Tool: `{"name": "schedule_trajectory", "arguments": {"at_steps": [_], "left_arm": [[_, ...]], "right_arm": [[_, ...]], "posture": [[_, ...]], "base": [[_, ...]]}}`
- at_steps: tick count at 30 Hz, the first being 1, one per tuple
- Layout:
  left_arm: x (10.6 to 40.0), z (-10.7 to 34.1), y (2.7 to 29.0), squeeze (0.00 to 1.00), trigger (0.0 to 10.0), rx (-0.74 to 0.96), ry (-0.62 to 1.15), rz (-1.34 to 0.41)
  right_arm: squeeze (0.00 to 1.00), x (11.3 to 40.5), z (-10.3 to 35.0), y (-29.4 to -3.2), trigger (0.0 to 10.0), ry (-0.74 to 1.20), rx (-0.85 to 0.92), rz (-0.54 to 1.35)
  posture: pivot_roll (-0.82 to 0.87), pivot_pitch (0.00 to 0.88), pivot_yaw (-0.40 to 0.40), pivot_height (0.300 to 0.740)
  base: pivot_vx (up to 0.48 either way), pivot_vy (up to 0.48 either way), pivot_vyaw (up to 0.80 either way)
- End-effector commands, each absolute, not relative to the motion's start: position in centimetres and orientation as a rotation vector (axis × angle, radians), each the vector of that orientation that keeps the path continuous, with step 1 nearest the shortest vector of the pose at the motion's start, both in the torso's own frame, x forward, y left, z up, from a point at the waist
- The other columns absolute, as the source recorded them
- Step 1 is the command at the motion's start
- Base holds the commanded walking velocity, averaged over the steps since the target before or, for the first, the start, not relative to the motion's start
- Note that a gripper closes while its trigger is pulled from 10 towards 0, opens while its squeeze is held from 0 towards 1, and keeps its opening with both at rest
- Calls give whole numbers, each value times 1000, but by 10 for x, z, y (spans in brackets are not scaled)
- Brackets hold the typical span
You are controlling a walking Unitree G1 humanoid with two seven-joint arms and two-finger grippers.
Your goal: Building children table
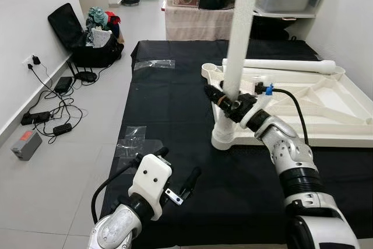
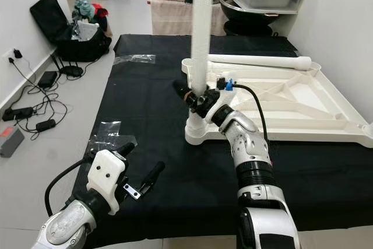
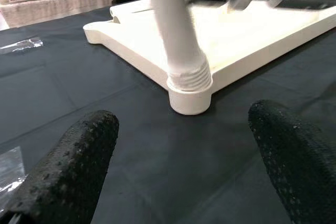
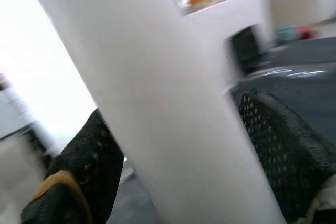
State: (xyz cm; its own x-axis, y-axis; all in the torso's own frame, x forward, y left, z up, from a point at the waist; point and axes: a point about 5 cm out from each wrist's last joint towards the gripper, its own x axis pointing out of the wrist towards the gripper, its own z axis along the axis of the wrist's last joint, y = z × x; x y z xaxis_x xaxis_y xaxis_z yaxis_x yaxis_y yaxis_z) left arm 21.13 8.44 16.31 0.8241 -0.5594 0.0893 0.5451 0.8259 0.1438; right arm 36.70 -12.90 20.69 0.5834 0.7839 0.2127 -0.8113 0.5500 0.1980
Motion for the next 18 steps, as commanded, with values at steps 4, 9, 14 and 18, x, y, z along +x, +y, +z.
{"name": "schedule_trajectory", "arguments": {"at_steps": [4, 9, 14, 18], "left_arm": [[209, 164, 83, 0, 10000, 118, -129, -592], [209, 166, 86, 0, 10000, 108, -135, -569], [209, 166, 88, 0, 10000, 103, -130, -561], [209, 166, 88, 0, 10000, 115, -131, -565]], "right_arm": [[0, 365, 209, -114, 10000, -85, 298, 1087], [0, 374, 216, -118, 0, -143, 237, 991], [0, 381, 225, -124, 0, -194, 292, 893], [0, 386, 230, -132, 0, -225, 303, 812]], "posture": [[107, 99, -65, 740], [105, 93, -62, 740], [108, 87, -62, 740], [107, 82, -61, 740]], "base": [[0, 0, 0], [0, 0, 0], [0, 0, 0], [0, 0, 0]]}}
